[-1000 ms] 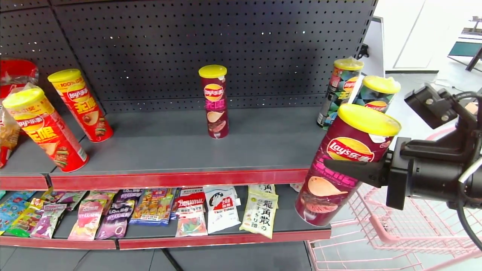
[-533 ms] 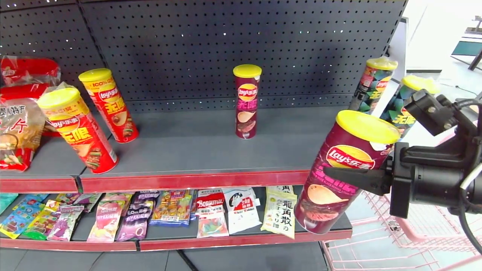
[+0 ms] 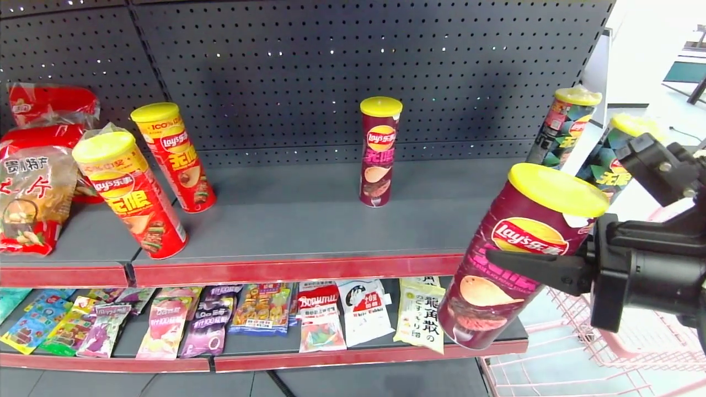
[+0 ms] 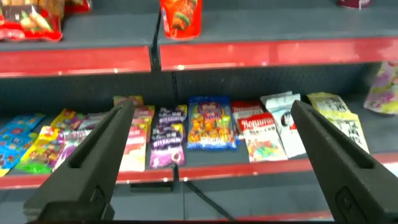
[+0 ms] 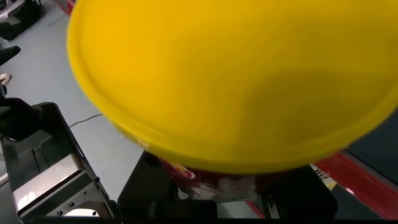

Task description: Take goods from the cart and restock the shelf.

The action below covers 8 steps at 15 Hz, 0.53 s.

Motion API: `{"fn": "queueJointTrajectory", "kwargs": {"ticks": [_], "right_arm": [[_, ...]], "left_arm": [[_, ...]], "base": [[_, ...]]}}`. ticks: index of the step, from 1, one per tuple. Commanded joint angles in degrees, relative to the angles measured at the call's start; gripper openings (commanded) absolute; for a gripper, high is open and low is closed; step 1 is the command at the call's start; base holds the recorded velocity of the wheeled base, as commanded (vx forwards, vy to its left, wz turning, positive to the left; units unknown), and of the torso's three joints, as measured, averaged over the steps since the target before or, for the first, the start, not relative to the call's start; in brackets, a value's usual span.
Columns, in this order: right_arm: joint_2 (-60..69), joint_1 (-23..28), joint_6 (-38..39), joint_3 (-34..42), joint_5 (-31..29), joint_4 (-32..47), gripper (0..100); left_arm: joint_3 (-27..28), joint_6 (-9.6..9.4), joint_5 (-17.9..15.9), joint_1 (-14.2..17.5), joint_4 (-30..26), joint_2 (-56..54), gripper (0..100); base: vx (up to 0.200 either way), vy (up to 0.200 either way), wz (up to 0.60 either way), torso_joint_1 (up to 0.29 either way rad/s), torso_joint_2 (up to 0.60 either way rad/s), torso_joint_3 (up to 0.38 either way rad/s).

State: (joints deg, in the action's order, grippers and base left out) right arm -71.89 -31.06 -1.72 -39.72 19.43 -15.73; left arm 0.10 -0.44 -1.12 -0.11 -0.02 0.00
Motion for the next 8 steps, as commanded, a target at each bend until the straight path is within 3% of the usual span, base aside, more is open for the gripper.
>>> {"fn": "queueJointTrajectory", "kwargs": {"ticks": [1, 7, 8], "right_arm": [[0.61, -0.05, -0.04, 0.08, -0.01, -0.09, 0], [0.26, -0.05, -0.04, 0.08, 0.08, -0.09, 0], [0.26, -0.14, -0.04, 0.08, 0.08, -0.09, 0]], "left_arm": [[-0.01, 0.00, -0.02, 0.02, 0.02, 0.00, 100], [-0.01, 0.00, -0.02, 0.02, 0.02, 0.00, 100], [-0.01, 0.00, -0.02, -0.07, 0.02, 0.00, 100]], "base": [[0.200, 0.000, 0.00, -0.022, -0.01, 0.002], [0.200, 0.000, 0.00, 0.006, 0.00, 0.003], [0.000, 0.000, 0.00, 0.000, 0.00, 0.000]]}}
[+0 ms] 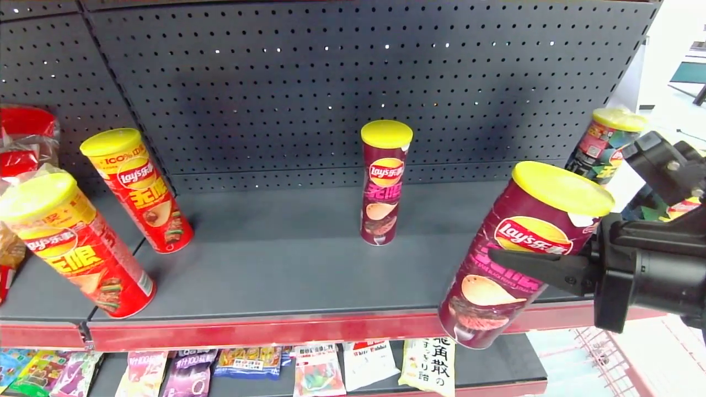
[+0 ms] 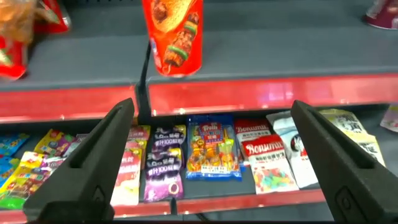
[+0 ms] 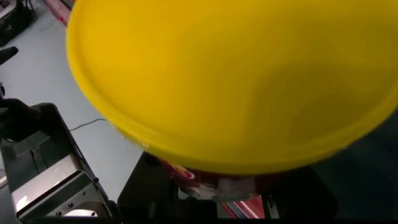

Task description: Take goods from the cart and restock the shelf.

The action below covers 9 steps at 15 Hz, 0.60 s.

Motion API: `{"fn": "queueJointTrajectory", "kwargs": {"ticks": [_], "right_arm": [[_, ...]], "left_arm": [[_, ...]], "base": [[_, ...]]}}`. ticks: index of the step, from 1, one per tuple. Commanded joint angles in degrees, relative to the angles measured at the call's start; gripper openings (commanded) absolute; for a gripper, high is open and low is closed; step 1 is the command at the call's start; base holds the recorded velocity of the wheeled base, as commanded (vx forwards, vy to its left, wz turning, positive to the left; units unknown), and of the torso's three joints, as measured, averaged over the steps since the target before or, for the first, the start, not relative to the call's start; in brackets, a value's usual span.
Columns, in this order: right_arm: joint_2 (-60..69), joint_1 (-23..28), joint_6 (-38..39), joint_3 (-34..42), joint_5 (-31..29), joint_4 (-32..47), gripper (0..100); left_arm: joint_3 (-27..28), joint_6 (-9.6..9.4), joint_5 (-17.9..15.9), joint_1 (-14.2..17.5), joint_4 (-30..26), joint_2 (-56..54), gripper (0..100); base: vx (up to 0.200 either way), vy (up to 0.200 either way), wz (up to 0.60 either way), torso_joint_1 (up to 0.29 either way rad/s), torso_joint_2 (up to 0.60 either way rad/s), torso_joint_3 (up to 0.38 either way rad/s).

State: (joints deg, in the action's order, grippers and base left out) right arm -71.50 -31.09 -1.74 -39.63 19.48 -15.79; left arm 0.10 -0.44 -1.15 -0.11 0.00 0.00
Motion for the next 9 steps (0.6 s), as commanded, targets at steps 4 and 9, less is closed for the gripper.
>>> {"fn": "queueJointTrajectory", "kwargs": {"ticks": [4, 9], "right_arm": [[-0.31, -0.38, -0.01, -0.53, 0.12, -0.03, 0], [-0.92, -0.64, -0.28, 0.08, 0.03, -0.03, 0]], "left_arm": [[-0.01, 0.00, 0.00, 0.02, 0.00, 0.00, 100], [-0.01, 0.35, -0.08, 0.02, -0.09, 0.09, 100]], "base": [[0.000, 0.000, 0.00, 0.000, 0.00, 0.000], [0.000, 0.000, 0.00, 0.000, 0.00, 0.000]]}}
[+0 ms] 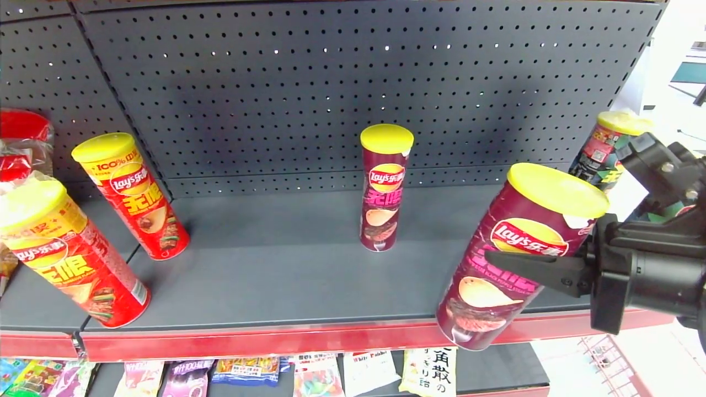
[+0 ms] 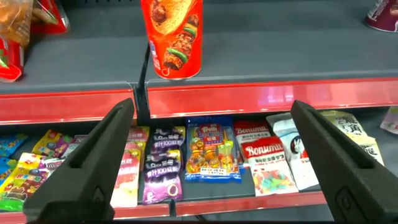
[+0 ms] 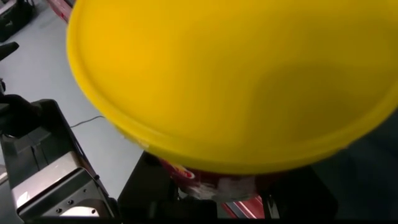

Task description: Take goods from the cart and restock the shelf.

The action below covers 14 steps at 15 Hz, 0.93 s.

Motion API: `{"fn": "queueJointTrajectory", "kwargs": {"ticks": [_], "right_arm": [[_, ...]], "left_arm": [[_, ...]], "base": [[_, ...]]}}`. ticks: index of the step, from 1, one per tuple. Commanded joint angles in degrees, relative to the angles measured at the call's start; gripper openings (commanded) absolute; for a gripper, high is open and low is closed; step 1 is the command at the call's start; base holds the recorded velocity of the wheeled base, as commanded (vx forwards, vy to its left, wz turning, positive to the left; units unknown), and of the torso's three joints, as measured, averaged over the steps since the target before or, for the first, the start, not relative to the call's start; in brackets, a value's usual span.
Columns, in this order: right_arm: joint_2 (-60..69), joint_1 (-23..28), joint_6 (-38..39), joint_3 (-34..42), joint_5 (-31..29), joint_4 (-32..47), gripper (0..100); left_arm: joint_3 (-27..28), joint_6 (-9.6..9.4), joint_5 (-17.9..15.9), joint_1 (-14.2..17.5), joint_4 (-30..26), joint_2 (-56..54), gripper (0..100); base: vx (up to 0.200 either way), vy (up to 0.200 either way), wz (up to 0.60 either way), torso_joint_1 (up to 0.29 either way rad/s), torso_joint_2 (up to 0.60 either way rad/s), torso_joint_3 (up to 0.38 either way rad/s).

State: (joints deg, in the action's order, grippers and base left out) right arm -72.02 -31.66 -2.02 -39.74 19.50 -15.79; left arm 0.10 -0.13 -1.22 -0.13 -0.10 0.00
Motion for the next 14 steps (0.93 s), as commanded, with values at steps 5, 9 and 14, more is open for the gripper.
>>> {"fn": "queueJointTrajectory", "kwargs": {"ticks": [5, 9, 14], "right_arm": [[0.30, 0.28, -1.32, 1.68, -0.61, -0.03, 0], [1.09, 0.19, -1.23, 0.89, -0.70, -0.03, 0], [0.30, 0.19, -1.14, 0.19, -0.70, -0.03, 0]], "left_arm": [[-0.01, -1.27, -0.19, -1.27, 0.10, 3.16, 100], [0.96, -3.65, -4.32, -2.06, 0.45, 3.69, 100], [29.70, -3.29, -20.75, -4.88, 0.80, 40.08, 100]], "base": [[0.000, 0.000, 0.00, 0.000, 0.00, 0.000], [0.000, 0.000, 0.00, 0.000, 0.00, 0.000], [0.000, 0.000, 0.00, 0.000, 0.00, 0.000]]}}
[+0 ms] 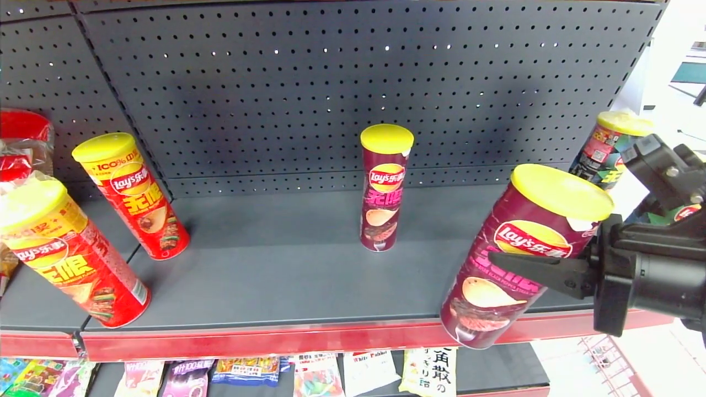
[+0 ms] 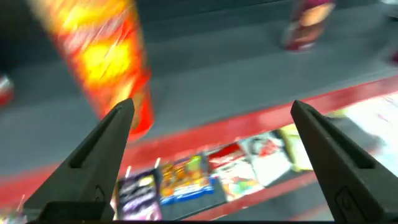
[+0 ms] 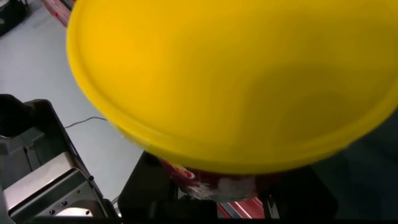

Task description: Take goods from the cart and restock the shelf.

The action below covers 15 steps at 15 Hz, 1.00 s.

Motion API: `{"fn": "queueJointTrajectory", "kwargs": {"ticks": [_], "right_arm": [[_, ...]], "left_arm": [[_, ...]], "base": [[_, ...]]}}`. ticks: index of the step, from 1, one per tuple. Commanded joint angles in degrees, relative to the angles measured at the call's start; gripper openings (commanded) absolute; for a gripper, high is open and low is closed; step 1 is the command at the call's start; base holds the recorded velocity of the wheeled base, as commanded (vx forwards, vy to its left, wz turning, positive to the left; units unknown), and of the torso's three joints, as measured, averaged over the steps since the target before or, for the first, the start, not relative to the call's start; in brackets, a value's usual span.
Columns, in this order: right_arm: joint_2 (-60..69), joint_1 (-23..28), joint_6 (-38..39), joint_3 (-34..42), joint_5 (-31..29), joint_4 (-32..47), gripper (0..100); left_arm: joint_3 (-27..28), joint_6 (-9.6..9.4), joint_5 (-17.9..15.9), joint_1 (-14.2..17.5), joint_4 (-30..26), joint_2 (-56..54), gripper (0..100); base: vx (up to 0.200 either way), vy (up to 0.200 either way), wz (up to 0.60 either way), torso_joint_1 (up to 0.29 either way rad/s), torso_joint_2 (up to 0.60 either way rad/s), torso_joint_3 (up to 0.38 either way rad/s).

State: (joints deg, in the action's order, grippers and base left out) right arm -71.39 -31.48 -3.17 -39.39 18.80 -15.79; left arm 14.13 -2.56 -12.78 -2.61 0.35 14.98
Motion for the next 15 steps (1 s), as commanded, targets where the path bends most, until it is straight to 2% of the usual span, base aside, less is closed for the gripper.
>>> {"fn": "queueJointTrajectory", "kwargs": {"ticks": [1, 2, 3, 4, 6, 8, 11, 13, 15], "right_arm": [[-0.42, 0.10, 0.01, -0.16, 0.01, -0.12, 0], [-0.42, 0.10, 0.01, -0.16, 0.10, -0.03, 0], [-0.33, 0.10, 0.01, 0.01, 0.10, -0.03, 0], [-0.33, 0.19, 0.01, -0.08, 0.19, -0.03, 0], [-0.24, 0.45, 0.01, -0.16, 0.27, -0.03, 0], [-0.24, 0.54, 0.01, -0.16, 0.27, -0.03, 0], [-0.33, 1.33, 0.01, -0.60, 0.36, -0.03, 0], [-0.42, 1.33, 0.09, -1.04, 0.27, -0.03, 0], [-0.42, 1.33, 0.18, -1.31, 0.27, -0.03, 0]], "left_arm": [[16.72, -3.68, -13.15, -3.28, 1.93, 30.46, 100], [19.27, -6.05, -18.25, -5.21, 6.06, 38.63, 100], [20.32, -6.32, -20.18, -6.62, 7.91, 42.41, 100], [23.75, -6.40, -21.33, -10.22, 9.75, 49.79, 100], [30.61, -6.40, -22.29, -14.88, 9.84, 58.76, 100], [36.41, -6.67, -22.82, -17.96, 9.93, 66.05, 100], [43.79, -8.43, -23.35, -19.98, 12.48, 75.98, 100], [49.33, -8.60, -24.49, -21.12, 12.48, 81.35, 100], [53.99, -10.45, -24.49, -21.74, 12.48, 86.09, 100]], "base": [[0.000, 0.000, 0.00, 0.000, 0.00, 0.000], [0.000, 0.000, 0.00, 0.000, 0.00, 0.000], [0.000, 0.000, 0.00, 0.000, 0.00, 0.000], [0.000, 0.000, 0.00, 0.000, 0.00, 0.000], [0.000, 0.000, 0.00, 0.000, 0.00, 0.000], [0.000, 0.000, 0.00, 0.000, 0.00, 0.000], [0.000, 0.000, 0.00, 0.000, 0.00, 0.000], [0.000, 0.000, 0.00, 0.000, 0.00, 0.000], [0.000, 0.000, 0.00, 0.000, 0.00, 0.000]]}}
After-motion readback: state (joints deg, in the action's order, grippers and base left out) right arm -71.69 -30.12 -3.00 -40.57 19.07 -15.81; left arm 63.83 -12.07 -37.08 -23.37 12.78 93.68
